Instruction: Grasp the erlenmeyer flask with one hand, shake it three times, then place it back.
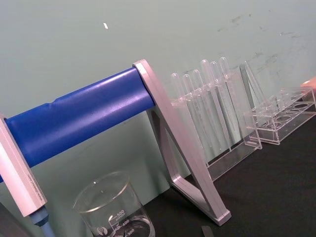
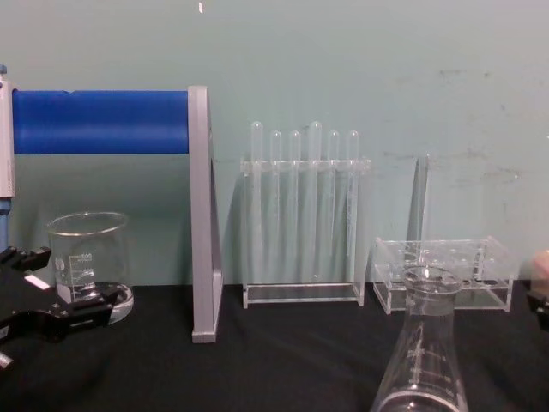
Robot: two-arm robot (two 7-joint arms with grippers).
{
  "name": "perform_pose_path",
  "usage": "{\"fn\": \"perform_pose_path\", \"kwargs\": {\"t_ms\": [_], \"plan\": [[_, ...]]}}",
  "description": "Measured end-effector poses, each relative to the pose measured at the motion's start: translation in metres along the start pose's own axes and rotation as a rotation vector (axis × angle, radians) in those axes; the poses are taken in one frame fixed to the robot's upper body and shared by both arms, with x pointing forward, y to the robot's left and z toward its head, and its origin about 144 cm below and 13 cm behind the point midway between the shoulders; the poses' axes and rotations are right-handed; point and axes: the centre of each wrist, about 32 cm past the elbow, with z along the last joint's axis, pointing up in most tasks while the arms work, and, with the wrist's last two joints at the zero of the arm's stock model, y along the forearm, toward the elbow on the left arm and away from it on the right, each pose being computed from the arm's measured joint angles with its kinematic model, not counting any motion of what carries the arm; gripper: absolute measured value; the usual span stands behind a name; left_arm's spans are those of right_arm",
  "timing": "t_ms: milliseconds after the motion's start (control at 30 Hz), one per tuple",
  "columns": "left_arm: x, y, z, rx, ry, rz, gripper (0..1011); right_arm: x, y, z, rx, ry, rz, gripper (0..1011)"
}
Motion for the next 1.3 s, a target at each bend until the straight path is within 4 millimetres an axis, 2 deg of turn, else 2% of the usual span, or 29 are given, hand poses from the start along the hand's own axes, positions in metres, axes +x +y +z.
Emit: {"fn": "perform_pose_path", "kwargs": {"t_ms": [1300], "plan": [[0.0000, 0.0000, 0.0000, 0.000, 0.000, 0.000, 1001, 0.0000, 0.0000, 0.0000, 0.000, 0.000, 0.000, 1003]]}}
